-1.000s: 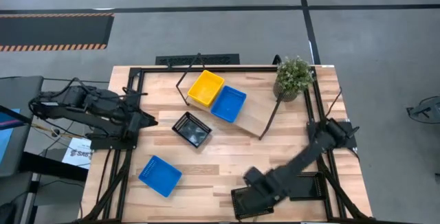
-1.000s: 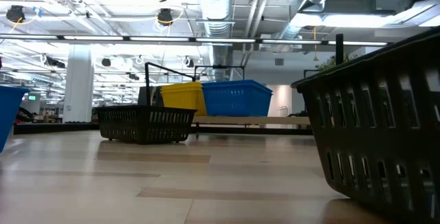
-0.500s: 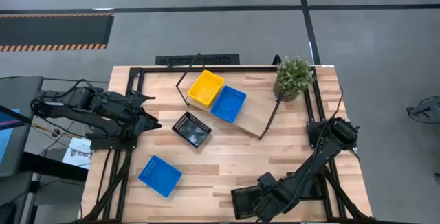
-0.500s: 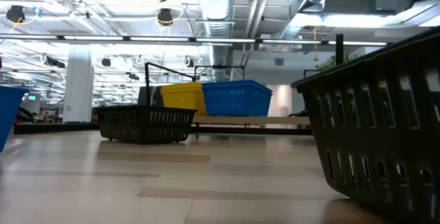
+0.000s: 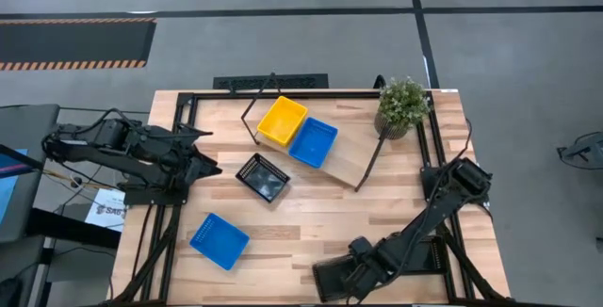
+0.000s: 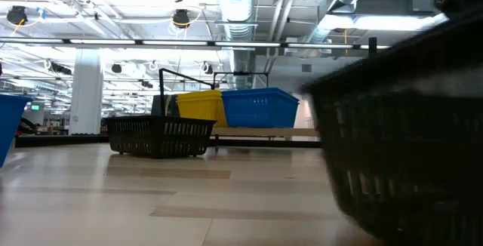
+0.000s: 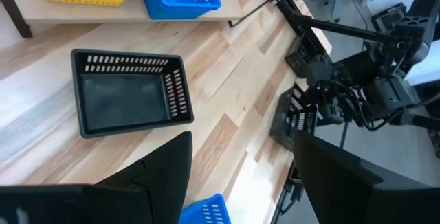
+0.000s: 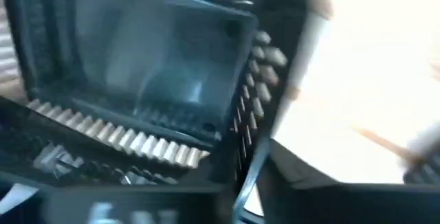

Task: Stack baskets on shelf by color
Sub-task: Put the middle black bin on the shelf

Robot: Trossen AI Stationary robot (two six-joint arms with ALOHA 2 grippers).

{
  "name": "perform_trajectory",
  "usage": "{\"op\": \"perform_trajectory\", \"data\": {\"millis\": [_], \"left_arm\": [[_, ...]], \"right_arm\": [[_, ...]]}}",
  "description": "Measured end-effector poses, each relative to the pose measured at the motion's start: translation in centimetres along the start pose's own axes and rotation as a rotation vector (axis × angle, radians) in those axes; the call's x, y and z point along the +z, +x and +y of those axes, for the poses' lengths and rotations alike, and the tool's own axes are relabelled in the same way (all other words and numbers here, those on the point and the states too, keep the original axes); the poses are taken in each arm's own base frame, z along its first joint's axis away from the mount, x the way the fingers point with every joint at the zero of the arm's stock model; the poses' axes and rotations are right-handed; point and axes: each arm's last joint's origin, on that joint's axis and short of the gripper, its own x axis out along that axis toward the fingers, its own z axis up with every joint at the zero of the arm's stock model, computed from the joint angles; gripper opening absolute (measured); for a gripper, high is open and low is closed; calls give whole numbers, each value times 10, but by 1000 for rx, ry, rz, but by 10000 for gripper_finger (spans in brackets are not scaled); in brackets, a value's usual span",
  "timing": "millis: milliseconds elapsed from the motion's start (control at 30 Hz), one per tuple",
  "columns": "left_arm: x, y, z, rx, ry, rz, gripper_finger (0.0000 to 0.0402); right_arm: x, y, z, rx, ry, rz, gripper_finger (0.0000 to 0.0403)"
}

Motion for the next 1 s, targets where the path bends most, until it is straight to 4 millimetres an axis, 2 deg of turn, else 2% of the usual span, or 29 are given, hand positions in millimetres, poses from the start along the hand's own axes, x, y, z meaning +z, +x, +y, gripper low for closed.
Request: {"op": "perform_trajectory", "data": {"millis": [67, 167, 233, 333, 467, 633, 767, 900, 1000], "left_arm": [[0, 0, 0, 4, 0, -7, 238], [0, 0, 0, 4, 0, -7, 238], [0, 0, 0, 4, -1, -7, 238], [0, 0, 0, 4, -4, -7, 238], [0, -1, 0, 2, -5, -8, 238], [0, -1, 1, 4, 1, -7, 238], [1, -1, 1, 16, 1, -25, 238], [1, -1, 1, 20, 1, -31, 238], [1, -1, 1, 21, 1, -31, 238]], "right_arm": [[4, -1, 2, 8, -20, 7, 19], [9, -5, 3, 18, -36, 6, 19], [12, -16, 5, 47, -58, 8, 16], [20, -47, 4, 121, -93, -5, 9], [42, -103, -5, 246, -129, -71, 9], [94, -182, -29, 388, -237, -229, 9], [147, -241, -62, 321, -293, -373, 8], [195, -277, -92, 166, -378, -450, 7], [223, -287, -105, 37, -506, -439, 12]]}}
